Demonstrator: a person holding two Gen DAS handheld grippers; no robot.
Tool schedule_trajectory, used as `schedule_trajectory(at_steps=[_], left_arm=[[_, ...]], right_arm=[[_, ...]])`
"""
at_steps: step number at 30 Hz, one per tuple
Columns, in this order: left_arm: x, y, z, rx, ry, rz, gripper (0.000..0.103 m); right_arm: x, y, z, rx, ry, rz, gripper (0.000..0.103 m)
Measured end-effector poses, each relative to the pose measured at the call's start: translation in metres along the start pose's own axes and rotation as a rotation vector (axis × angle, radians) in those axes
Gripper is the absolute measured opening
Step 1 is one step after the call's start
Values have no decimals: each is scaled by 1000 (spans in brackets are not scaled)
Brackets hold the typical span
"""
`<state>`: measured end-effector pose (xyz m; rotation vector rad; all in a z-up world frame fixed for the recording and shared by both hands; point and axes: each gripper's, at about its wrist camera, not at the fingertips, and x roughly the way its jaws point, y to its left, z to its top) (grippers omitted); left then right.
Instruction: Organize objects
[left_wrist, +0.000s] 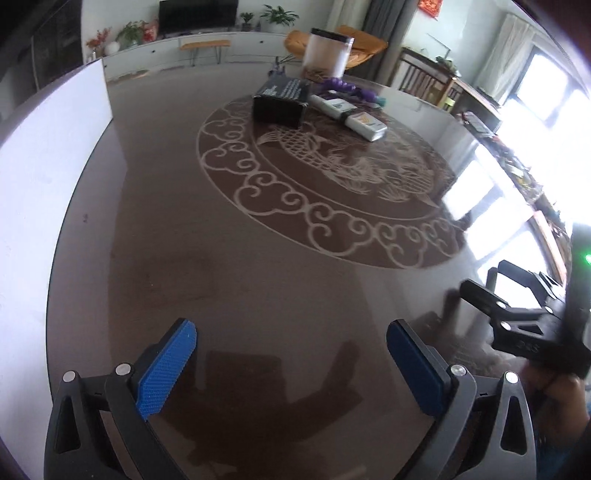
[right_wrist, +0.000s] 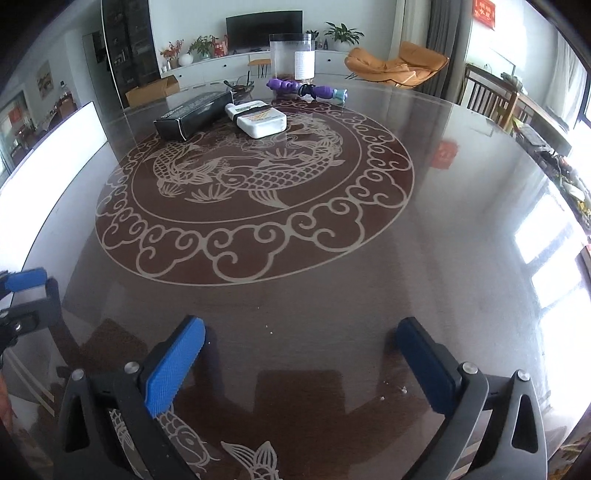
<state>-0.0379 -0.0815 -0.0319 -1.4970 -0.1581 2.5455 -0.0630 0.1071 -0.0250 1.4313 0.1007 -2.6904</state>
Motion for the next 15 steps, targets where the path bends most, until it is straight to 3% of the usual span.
schedule_trajectory(at_steps=[10,15], left_arm=[[17,-20,0,101,-7,150,103],[16,-20,1,110,2,149,103]], right_arm=[[-3,0,1,2,-4,0,103],[-3,0,1,1,-6,1,103]])
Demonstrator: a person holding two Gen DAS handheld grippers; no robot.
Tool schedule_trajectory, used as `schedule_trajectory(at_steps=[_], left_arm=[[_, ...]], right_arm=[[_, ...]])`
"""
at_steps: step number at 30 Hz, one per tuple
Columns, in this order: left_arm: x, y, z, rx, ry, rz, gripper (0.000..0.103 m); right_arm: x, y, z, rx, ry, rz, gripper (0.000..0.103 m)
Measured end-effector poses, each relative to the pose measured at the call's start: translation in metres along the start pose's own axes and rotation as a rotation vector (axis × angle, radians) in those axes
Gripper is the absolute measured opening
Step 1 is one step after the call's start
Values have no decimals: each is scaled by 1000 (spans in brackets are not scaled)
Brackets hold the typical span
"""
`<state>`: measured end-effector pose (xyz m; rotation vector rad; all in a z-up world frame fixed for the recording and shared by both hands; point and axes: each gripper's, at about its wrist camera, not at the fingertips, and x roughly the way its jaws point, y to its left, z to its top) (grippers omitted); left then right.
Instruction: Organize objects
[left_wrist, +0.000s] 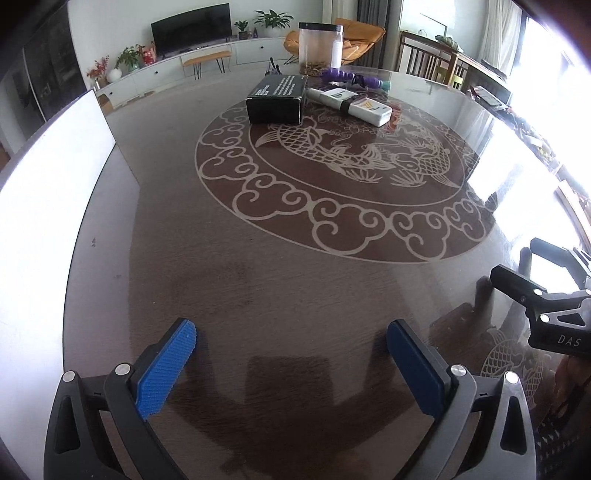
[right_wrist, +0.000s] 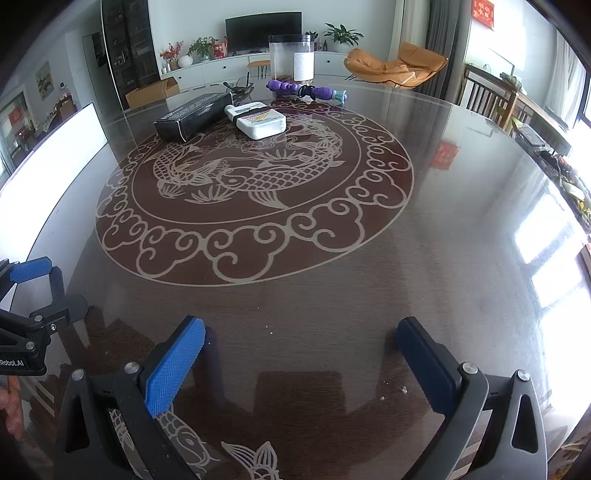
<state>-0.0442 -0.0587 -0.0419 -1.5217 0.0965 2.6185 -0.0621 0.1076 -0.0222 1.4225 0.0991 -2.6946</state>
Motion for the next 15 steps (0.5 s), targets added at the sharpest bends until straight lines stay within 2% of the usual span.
schedule_trajectory(at_steps=[8,15], left_arm=[[4,8,5,47,9,-26,103],[3,53,4,-41,-6,24,103]], right_arm=[[1,0,0,0,0,0,103],[-1,-1,-6,0,-1,-2,103]])
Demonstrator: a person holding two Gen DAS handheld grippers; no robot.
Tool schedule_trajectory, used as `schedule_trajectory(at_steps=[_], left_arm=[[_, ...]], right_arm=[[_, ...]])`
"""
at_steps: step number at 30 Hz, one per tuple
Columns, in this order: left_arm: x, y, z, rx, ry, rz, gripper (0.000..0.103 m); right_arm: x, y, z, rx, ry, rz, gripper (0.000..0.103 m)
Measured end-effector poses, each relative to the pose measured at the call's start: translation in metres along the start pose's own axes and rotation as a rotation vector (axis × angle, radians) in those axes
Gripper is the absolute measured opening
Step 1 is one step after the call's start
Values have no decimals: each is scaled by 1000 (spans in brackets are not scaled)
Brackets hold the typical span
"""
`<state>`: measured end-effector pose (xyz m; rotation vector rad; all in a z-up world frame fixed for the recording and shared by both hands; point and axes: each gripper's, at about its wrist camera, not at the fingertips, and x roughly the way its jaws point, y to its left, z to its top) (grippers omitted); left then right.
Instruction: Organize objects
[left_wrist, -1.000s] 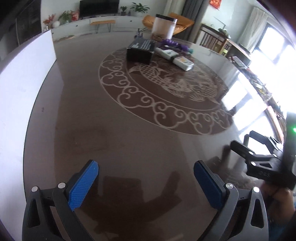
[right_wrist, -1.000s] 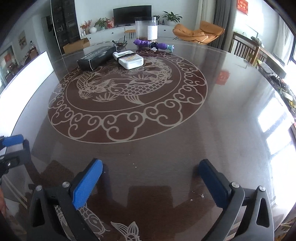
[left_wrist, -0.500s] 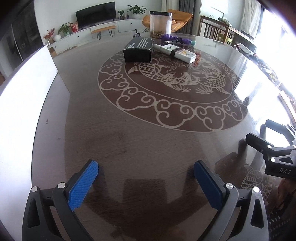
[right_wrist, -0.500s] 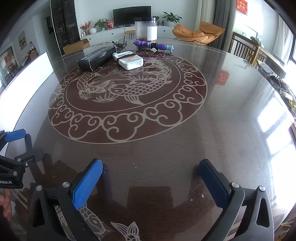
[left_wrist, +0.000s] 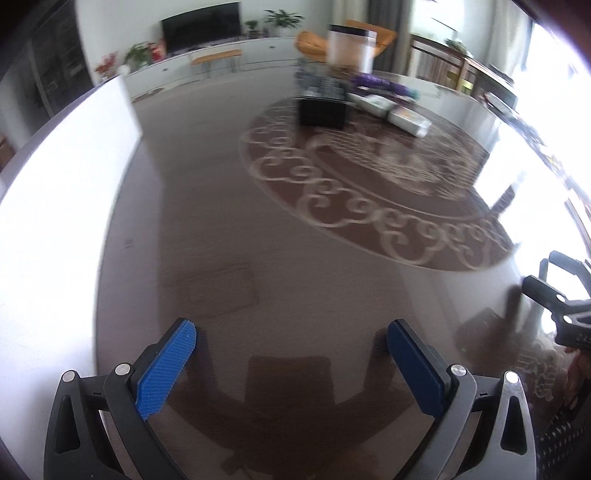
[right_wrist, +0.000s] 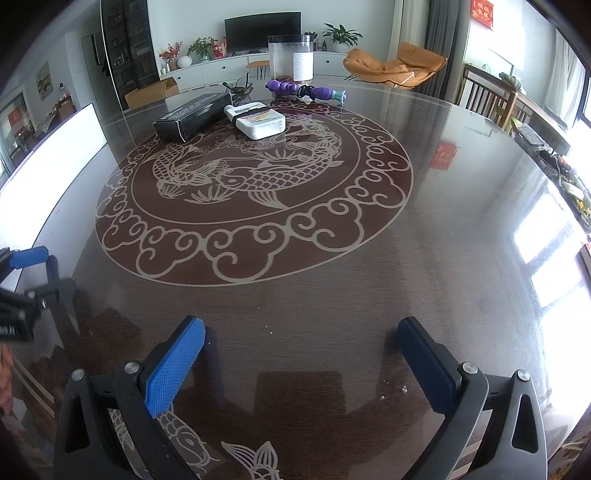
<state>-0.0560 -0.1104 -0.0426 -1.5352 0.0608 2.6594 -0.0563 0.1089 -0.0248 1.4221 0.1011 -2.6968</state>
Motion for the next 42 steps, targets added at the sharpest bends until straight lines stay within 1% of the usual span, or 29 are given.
schedule_trajectory(at_steps=[3,7,8,11,12,15,18,21,23,25,26,27,28,29,31,34,35,39,41,42], left_arm=[[-1,10,-3,-2,-13,2,103],[-3,11,-10,5,-59,-2,103],[-4,11,-9,5,-59,0,103],[-4,10,-8,4,-59,1,103],[-3,9,-8,3,-60,1,103],[-3,9,-8,4,-60,2,103],[-3,9,-8,3,-60,2,103],[-3,9,-8,2,-60,3,103],[-3,10,-6,1,-60,2,103],[-3,10,-7,2,-61,1,103],[-3,10,-6,2,-61,2,103],[-3,10,-6,2,-61,1,103],[-3,10,-6,2,-61,2,103],[-3,10,-6,1,-62,2,103],[-3,9,-7,0,-62,3,103],[-2,9,-7,-1,-63,3,103],[-2,9,-7,-1,-63,3,103],[-3,8,-7,-8,-63,15,103],[-3,5,-5,-44,-60,32,103],[-1,3,-3,-53,-58,35,103]], right_arm=[[1,0,-1,-1,1,0,103],[2,0,-2,-6,5,8,103],[3,0,-2,-9,11,8,103],[14,-1,15,-49,82,35,103],[24,0,29,-82,101,54,103],[52,6,69,-129,105,82,103],[85,10,117,-142,98,93,103],[114,19,160,-147,121,94,103],[130,29,185,-167,125,104,103],[141,34,200,-170,113,102,102],[143,34,204,-160,103,93,93],[143,33,208,-131,80,80,69],[140,32,211,-103,51,64,53],[137,32,210,-87,49,46,54],[134,30,202,-89,39,49,54],[119,22,175,-104,50,73,54],[111,18,162,-111,52,77,55],[66,-10,90,-83,32,67,55],[44,-20,57,-59,24,56,55],[37,-22,50,-52,26,53,55]])
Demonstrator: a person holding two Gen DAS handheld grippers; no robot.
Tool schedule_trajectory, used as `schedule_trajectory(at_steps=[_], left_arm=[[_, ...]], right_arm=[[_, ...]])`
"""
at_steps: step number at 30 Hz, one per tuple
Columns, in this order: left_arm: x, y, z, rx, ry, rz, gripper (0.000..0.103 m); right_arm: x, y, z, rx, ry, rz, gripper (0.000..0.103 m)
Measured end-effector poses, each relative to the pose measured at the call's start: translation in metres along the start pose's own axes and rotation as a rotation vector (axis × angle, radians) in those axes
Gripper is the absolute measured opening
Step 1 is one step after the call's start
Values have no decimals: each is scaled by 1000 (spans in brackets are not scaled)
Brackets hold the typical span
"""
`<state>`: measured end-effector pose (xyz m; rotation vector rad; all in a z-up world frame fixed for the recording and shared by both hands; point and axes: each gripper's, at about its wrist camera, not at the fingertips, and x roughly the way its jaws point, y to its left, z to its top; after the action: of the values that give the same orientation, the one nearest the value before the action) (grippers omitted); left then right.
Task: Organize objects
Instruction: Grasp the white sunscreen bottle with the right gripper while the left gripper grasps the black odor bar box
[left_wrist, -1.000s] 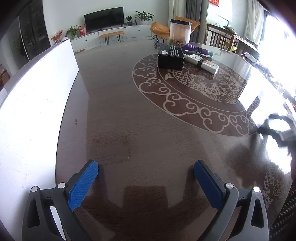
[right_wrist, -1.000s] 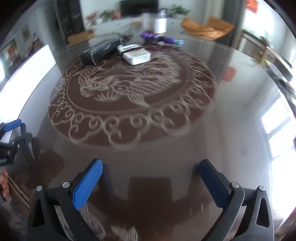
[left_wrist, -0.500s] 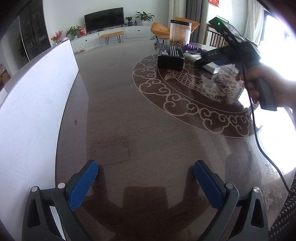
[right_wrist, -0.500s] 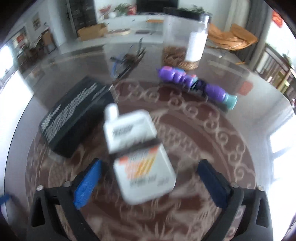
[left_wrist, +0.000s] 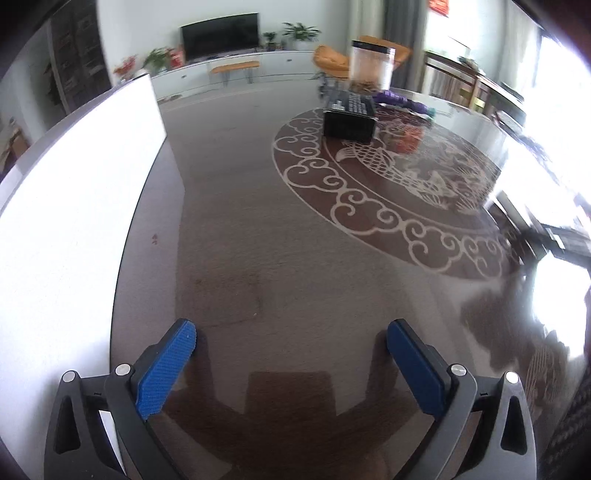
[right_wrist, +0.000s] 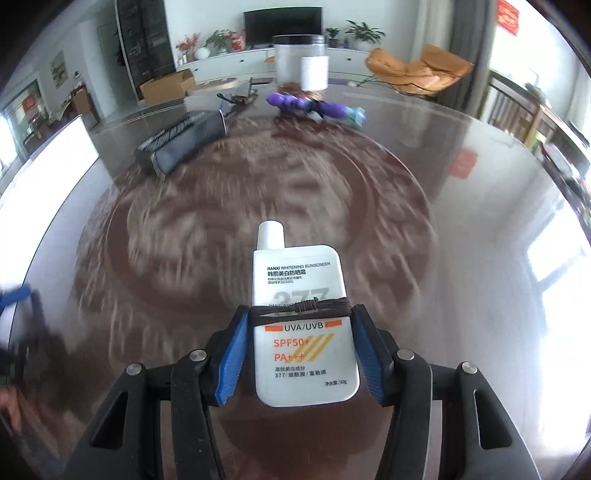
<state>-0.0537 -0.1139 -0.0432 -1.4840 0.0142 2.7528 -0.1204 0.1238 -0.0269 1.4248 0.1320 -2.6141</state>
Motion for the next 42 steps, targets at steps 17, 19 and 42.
schedule_trajectory(at_steps=[17,19,42], left_arm=[[98,-72,210,143,42,-155,103],[105,-78,224,163,38,-138,103],[8,-40,14,99,56,-63,103]], right_arm=[[-31,-2,-32,31,-87,-20,57],[-31,-2,-32,29,-87,-18,59],[-30,0,-31,17,-87,-22,60]])
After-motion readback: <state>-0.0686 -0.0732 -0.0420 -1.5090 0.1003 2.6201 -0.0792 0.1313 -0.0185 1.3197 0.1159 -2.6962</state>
